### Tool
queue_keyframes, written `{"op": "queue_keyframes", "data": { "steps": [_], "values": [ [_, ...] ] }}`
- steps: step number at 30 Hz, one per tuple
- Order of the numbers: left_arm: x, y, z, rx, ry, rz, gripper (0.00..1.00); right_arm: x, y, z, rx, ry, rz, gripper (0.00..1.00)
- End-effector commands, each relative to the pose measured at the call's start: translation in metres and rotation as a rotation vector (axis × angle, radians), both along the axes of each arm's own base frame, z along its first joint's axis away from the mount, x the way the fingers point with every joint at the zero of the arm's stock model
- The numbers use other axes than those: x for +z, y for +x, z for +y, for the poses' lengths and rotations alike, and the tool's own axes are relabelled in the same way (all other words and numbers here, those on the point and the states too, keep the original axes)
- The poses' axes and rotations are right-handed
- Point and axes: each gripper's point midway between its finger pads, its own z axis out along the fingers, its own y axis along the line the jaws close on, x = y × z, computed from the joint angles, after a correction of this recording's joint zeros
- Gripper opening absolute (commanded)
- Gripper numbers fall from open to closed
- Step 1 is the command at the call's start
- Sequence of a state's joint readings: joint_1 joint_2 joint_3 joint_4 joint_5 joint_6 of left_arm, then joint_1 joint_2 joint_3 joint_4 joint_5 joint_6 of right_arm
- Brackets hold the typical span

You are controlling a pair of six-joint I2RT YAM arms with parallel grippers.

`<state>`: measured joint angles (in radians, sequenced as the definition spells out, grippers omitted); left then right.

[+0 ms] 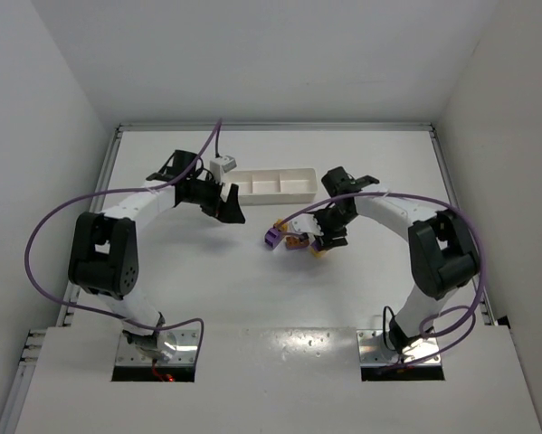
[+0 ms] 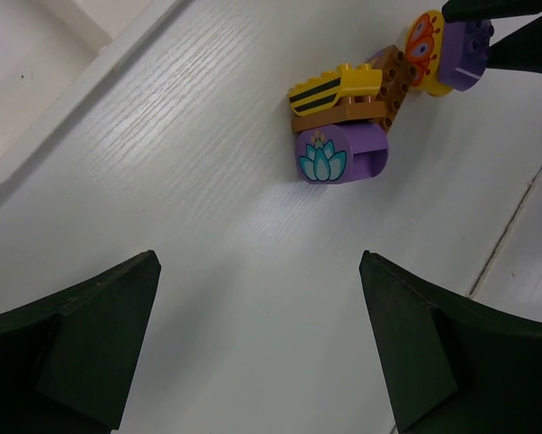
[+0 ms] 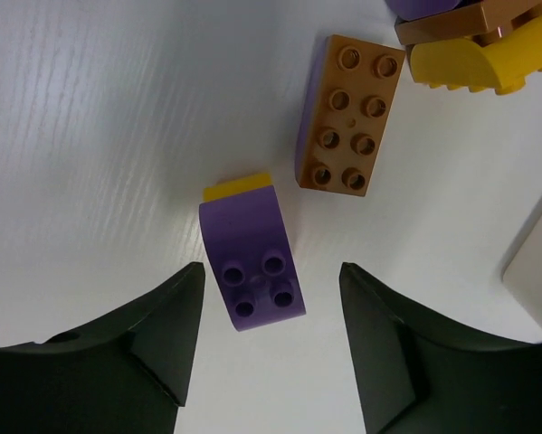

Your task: Sort the legos into containers by color

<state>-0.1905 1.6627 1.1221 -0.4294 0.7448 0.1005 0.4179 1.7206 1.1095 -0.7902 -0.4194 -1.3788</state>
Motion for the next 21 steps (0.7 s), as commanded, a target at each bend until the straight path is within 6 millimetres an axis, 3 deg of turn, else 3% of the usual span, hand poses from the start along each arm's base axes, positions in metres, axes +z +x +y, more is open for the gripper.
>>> {"op": "queue_keyframes", "data": {
  "steps": [1, 6, 11, 14, 17, 18, 20, 21],
  "values": [
    [0.011, 0.008, -0.008, -0.032, -0.025, -0.044, 1.00, 0.004, 0.010, 0.009, 0.043, 0.015, -0.044, 0.60],
    [0.011, 0.010, -0.009, -0.032, -0.025, -0.044, 1.00, -0.001, 0.008, 0.010, 0.059, 0.004, -0.045, 0.46],
    [0.011, 0.010, -0.009, -0.032, -0.025, -0.044, 1.00, -0.008, 0.004, 0.006, 0.064, -0.042, -0.020, 0.22],
    [0.008, 0.008, -0.008, -0.032, -0.024, -0.035, 1.00, -0.009, 0.002, 0.003, 0.055, -0.056, -0.008, 0.15],
    [0.015, 0.003, -0.011, -0.064, -0.047, -0.058, 1.00, 0.012, 0.001, 0.017, -0.026, 0.013, 0.058, 0.12],
    [0.023, -0.002, -0.016, -0.091, -0.085, -0.060, 1.00, 0.033, 0.015, 0.026, -0.075, 0.067, 0.051, 0.10],
    [0.026, -0.013, -0.013, -0.131, -0.134, -0.068, 1.00, 0.061, 0.013, 0.042, -0.243, 0.199, 0.188, 0.10],
    [0.039, -0.023, -0.019, -0.175, -0.187, -0.086, 1.00, 0.080, 0.019, 0.048, -0.298, 0.253, 0.206, 0.10]
  ]
}}
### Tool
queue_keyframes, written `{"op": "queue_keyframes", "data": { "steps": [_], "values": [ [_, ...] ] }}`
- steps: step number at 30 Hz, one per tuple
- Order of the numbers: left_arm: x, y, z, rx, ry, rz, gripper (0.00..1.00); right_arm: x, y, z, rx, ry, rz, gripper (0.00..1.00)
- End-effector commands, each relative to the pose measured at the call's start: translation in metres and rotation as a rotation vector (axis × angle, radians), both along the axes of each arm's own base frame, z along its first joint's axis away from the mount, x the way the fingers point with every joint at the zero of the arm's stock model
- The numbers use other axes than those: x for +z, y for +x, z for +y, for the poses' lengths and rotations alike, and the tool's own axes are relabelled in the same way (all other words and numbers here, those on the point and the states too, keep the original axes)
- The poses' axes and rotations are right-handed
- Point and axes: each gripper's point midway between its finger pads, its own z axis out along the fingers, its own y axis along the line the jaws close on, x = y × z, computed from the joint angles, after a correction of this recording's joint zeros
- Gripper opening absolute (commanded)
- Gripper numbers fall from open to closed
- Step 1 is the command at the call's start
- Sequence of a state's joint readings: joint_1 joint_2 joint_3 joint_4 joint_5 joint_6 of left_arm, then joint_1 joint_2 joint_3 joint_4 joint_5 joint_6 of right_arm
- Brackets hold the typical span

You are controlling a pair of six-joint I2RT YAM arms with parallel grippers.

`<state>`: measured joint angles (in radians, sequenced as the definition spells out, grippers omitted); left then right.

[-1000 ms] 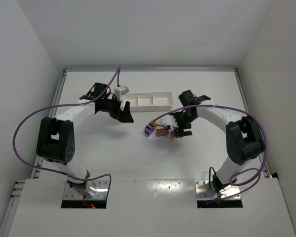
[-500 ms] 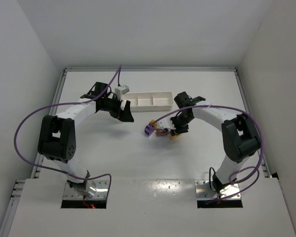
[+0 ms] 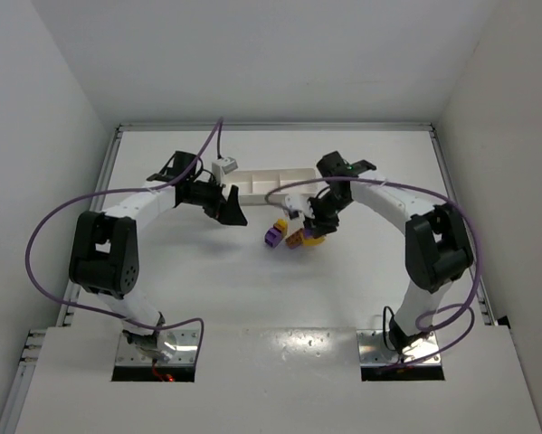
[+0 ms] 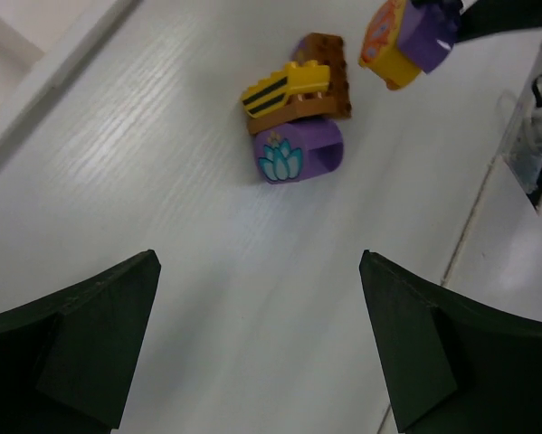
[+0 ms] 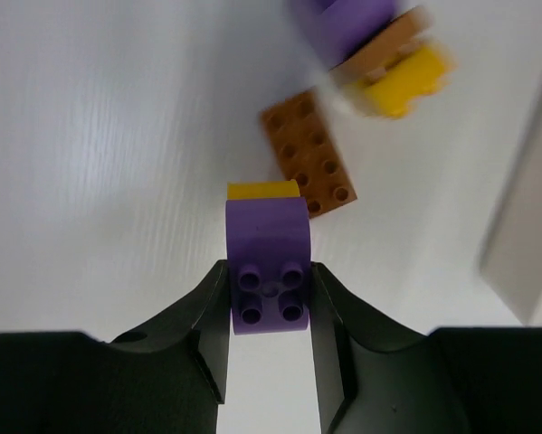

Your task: Sort the legos into containers by color

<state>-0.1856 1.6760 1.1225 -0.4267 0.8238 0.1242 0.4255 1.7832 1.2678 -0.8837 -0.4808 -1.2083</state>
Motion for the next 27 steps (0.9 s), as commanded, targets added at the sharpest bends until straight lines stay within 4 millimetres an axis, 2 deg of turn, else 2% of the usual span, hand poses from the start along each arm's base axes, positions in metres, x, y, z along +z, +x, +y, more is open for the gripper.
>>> {"op": "queue_keyframes", "data": {
  "steps": [1, 2, 3, 4, 6, 7, 8, 9, 10, 11, 13, 14, 15, 16, 17, 19, 21, 23, 26, 27],
  "values": [
    [0.041, -0.022, -0.010, -0.133, -0.153, -0.104, 1.00, 0.072, 0.011, 0.036, -0.259, 0.281, 0.149, 0.10],
    [0.041, -0.031, -0.011, -0.152, -0.169, -0.105, 1.00, 0.084, 0.013, 0.039, -0.296, 0.328, 0.159, 0.10],
    [0.054, -0.037, -0.010, -0.177, -0.197, -0.154, 1.00, 0.092, 0.009, 0.045, -0.318, 0.377, 0.194, 0.10],
    [0.059, -0.042, -0.010, -0.195, -0.211, -0.172, 1.00, 0.105, 0.009, 0.044, -0.394, 0.413, 0.225, 0.10],
    [0.066, -0.052, -0.010, -0.229, -0.243, -0.208, 1.00, 0.116, 0.013, 0.045, -0.442, 0.471, 0.245, 0.10],
    [0.084, -0.060, -0.010, -0.261, -0.293, -0.248, 1.00, 0.122, 0.007, 0.047, -0.487, 0.503, 0.316, 0.10],
    [0.087, -0.068, -0.012, -0.281, -0.322, -0.245, 1.00, 0.129, 0.013, 0.044, -0.511, 0.542, 0.316, 0.10],
    [0.090, -0.073, -0.010, -0.305, -0.351, -0.271, 1.00, 0.128, 0.011, 0.044, -0.528, 0.570, 0.366, 0.10],
    [0.102, -0.081, -0.009, -0.333, -0.410, -0.272, 1.00, 0.136, 0.012, 0.043, -0.546, 0.605, 0.385, 0.10],
    [0.105, -0.086, -0.010, -0.353, -0.432, -0.281, 1.00, 0.140, 0.021, 0.038, -0.610, 0.653, 0.434, 0.10],
    [0.111, -0.092, -0.011, -0.378, -0.469, -0.278, 1.00, 0.163, 0.018, 0.038, -0.605, 0.751, 0.501, 0.10],
    [0.114, -0.090, -0.011, -0.380, -0.468, -0.287, 1.00, 0.175, 0.021, 0.036, -0.627, 0.820, 0.571, 0.10],
    [0.119, -0.091, -0.012, -0.386, -0.479, -0.286, 1.00, 0.178, 0.022, 0.035, -0.636, 0.847, 0.608, 0.10],
    [0.119, -0.091, -0.012, -0.383, -0.481, -0.277, 1.00, 0.186, 0.019, 0.037, -0.632, 0.871, 0.632, 0.10],
    [0.121, -0.089, -0.012, -0.388, -0.488, -0.277, 1.00, 0.186, 0.012, 0.038, -0.659, 0.872, 0.732, 0.10],
    [0.125, -0.086, -0.017, -0.396, -0.503, -0.245, 1.00, 0.197, 0.017, 0.040, -0.624, 0.914, 0.702, 0.10],
    [0.129, -0.077, -0.021, -0.390, -0.481, -0.241, 1.00, 0.199, 0.007, 0.047, -0.593, 0.905, 0.744, 0.10],
    [0.120, -0.071, -0.031, -0.387, -0.461, -0.194, 0.98, 0.206, 0.008, 0.048, -0.590, 0.914, 0.744, 0.10],
    [0.122, -0.067, -0.047, -0.411, -0.456, -0.146, 0.96, 0.218, 0.010, 0.052, -0.554, 0.932, 0.711, 0.10],
    [0.117, -0.057, -0.052, -0.396, -0.430, -0.133, 0.95, 0.222, 0.009, 0.055, -0.537, 0.928, 0.720, 0.10]
  ]
}}
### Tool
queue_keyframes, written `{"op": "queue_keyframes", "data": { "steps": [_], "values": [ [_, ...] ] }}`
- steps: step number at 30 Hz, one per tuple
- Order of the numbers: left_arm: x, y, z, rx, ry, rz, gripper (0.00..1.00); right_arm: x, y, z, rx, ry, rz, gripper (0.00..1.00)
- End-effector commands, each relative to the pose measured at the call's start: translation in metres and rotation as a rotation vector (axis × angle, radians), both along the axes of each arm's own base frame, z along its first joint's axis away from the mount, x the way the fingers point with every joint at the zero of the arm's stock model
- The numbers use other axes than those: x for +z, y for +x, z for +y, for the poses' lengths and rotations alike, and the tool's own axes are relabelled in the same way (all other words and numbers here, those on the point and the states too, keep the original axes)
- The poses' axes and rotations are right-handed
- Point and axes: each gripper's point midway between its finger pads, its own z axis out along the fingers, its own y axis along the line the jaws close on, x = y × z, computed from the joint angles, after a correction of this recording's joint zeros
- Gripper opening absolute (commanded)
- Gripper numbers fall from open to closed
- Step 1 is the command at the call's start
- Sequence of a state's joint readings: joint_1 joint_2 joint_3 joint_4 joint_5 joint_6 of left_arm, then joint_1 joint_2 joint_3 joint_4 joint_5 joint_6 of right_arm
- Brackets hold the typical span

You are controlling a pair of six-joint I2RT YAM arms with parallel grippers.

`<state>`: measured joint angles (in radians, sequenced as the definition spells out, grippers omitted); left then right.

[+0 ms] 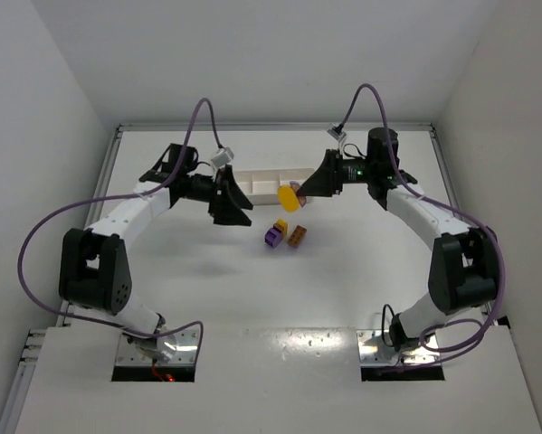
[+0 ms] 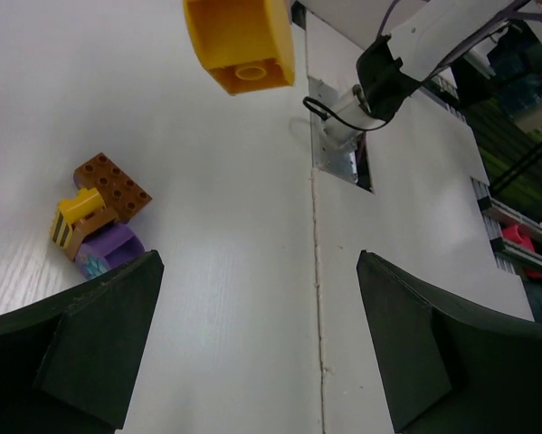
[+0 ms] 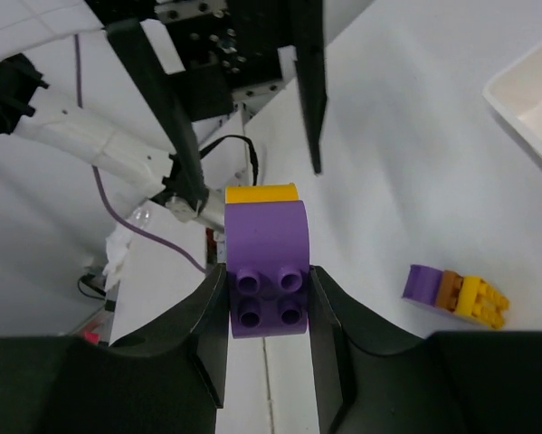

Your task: Sort the legos into containers by color

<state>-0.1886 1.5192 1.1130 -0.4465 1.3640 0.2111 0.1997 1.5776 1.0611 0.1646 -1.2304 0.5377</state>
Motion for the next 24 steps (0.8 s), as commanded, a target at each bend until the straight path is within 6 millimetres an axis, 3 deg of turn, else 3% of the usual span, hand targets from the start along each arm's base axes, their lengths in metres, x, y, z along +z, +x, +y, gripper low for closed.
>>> {"op": "queue_keyframes", "data": {
  "steps": [1, 4, 7, 24],
  "values": [
    [0.008, 0.013, -0.021, -0.029, 0.015, -0.007, 0.95, 0.049, -0.006, 0.007, 0.071, 0.069, -0.119, 0.10],
    [0.004, 0.017, -0.031, -0.045, 0.026, 0.027, 0.95, 0.057, -0.005, 0.011, 0.079, 0.074, -0.110, 0.10],
    [0.013, 0.018, -0.040, -0.065, 0.019, 0.011, 0.92, 0.058, -0.005, 0.015, 0.089, 0.075, -0.112, 0.10],
    [0.048, 0.021, -0.068, -0.142, -0.020, 0.000, 0.87, 0.040, 0.002, 0.035, 0.139, 0.065, -0.077, 0.10]
  ]
}}
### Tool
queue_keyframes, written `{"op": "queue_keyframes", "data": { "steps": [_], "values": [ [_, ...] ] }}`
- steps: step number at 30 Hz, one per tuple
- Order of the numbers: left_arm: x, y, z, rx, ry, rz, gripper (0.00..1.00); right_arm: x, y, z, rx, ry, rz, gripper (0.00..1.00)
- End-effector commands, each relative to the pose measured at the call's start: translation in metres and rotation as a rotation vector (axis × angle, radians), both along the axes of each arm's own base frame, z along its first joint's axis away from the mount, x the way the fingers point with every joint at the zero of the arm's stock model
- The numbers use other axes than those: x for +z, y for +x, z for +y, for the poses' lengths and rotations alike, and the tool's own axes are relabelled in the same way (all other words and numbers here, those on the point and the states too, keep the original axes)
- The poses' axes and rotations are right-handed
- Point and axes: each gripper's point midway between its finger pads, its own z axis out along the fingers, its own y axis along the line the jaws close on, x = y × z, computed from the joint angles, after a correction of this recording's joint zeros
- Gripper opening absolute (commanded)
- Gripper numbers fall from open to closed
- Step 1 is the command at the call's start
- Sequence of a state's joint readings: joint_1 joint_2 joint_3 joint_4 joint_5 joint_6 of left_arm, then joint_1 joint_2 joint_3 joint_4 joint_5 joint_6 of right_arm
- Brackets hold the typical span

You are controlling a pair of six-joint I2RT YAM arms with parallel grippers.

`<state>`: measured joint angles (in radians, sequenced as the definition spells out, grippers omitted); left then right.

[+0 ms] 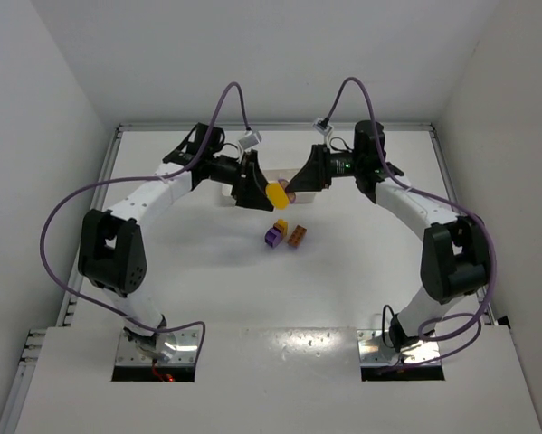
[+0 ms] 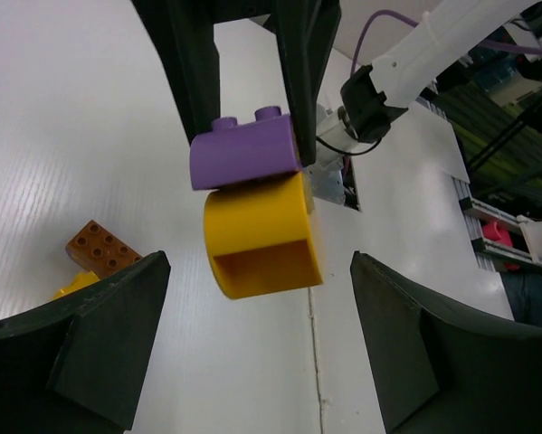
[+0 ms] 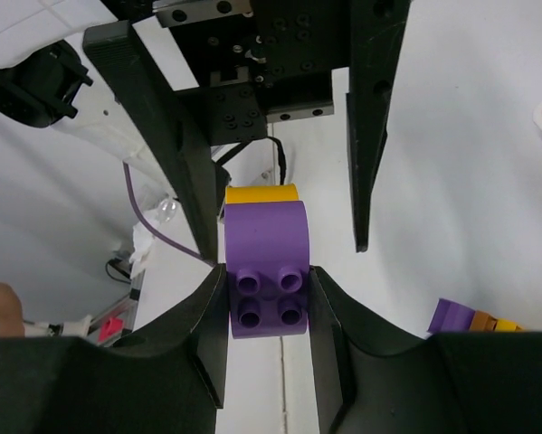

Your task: Sort the legos into containers by color

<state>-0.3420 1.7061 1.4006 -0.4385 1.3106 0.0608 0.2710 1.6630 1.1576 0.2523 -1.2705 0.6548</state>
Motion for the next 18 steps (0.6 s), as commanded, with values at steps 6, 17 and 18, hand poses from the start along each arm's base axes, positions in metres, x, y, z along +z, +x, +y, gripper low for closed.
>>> {"op": "queue_keyframes", "data": {
  "steps": [6, 17, 18],
  "values": [
    [0.030, -0.006, -0.019, -0.098, -0.069, -0.005, 0.71, 0.019, 0.000, 0.008, 0.047, 0.026, -0.090, 0.10],
    [0.019, -0.004, -0.026, -0.079, -0.033, 0.025, 0.00, 0.015, 0.012, -0.002, 0.001, 0.010, -0.121, 0.10],
    [0.019, -0.004, -0.021, -0.069, -0.032, 0.028, 0.00, 0.020, 0.017, -0.009, -0.017, 0.003, -0.146, 0.10]
  ]
}}
